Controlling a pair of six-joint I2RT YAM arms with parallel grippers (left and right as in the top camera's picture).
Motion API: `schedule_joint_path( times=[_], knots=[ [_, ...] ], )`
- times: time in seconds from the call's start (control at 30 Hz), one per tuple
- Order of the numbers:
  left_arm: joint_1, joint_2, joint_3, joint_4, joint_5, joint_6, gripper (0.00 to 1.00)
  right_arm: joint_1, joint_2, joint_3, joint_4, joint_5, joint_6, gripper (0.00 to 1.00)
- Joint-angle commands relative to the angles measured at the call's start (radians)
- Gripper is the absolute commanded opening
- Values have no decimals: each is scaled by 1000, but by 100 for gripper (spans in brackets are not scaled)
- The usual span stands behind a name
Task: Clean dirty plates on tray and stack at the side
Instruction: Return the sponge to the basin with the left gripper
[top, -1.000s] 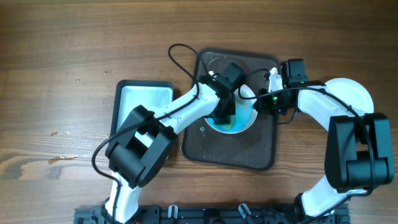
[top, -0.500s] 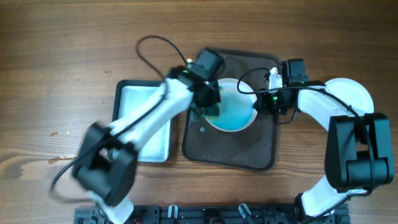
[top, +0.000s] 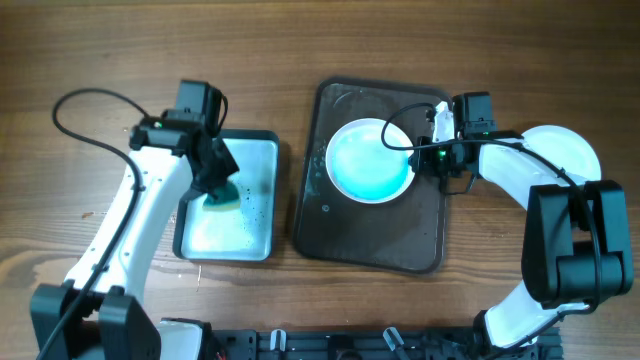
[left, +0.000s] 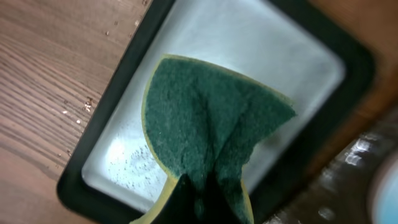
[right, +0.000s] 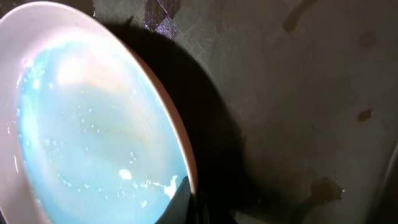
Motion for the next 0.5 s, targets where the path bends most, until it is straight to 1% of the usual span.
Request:
schedule_joint_path(
  times=[0.0, 0.03, 0.07, 0.1, 0.13, 0.17, 0.23, 0.27, 0.3, 0.33, 0.4, 0.47],
  knots=[
    [19, 6, -153, 111, -38, 18, 15, -8, 20, 0, -72, -29, 4, 4],
    [24, 6, -166, 112, -26, 19, 31, -8, 8, 12, -115, -38, 6, 4],
    [29, 5, -166, 109, -14, 20, 38, -8, -10, 22, -148, -34, 12, 4],
    [36, -2, -165, 108, -5, 20, 52, -8, -31, 31, -175, -25, 11, 5],
    [47, -12, -162, 103, 1, 20, 54, -8, -55, 39, -206, -7, 12, 4],
    [64, -33, -152, 87, 19, 20, 62, -8, -99, 53, -256, 30, 12, 4],
    [106, -89, -122, 51, 69, 24, 81, -8, -177, 75, -322, 65, 11, 4],
    [130, -122, -105, 31, 87, 24, 87, -5, -219, 88, -356, 75, 11, 4],
    [149, -151, -91, 17, 94, 24, 96, 0, -250, 101, -385, 79, 11, 4],
    [170, -186, -76, 3, 97, 24, 100, 10, -280, 122, -422, 79, 6, 4],
    [201, -256, -59, -7, 97, 24, 100, 53, -314, 195, -521, 80, 0, 4],
    [230, -331, -57, -1, 96, 24, 100, 122, -311, 280, -605, 117, 0, 4]
  ],
)
